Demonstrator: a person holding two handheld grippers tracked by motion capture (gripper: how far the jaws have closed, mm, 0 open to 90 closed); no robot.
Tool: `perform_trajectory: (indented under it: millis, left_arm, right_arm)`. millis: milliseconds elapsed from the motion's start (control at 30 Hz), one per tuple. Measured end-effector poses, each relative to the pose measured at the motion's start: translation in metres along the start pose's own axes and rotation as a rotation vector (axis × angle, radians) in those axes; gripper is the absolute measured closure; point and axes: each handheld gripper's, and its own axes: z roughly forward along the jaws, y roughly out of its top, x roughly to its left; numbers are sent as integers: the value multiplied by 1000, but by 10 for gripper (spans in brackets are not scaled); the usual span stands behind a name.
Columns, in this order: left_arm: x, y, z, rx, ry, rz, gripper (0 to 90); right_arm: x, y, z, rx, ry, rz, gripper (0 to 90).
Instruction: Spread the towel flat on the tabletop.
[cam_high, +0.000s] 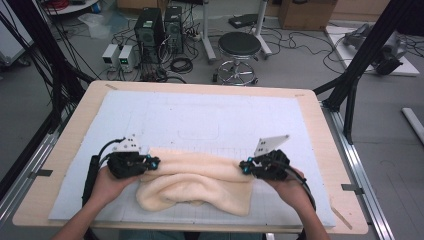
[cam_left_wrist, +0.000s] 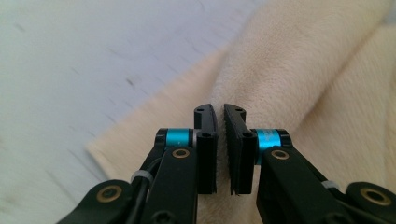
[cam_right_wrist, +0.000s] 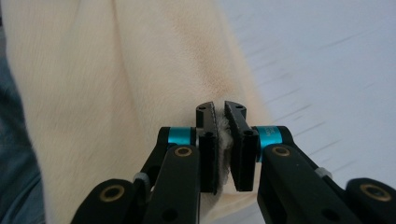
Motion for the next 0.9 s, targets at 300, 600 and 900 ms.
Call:
perform_trajectory:
  millis: [300, 600, 900]
  left_arm:
    - [6, 5, -10, -23, -41, -12, 641]
    - [39, 15, -10, -29, 51, -75, 650]
    - [18, -8, 15, 73, -52, -12, 632]
  right_arm:
    - [-2, 3, -4, -23, 59, 31, 642]
    - [-40, 17, 2, -32, -12, 83, 591]
    - [-18, -8, 35, 38, 65, 75, 518]
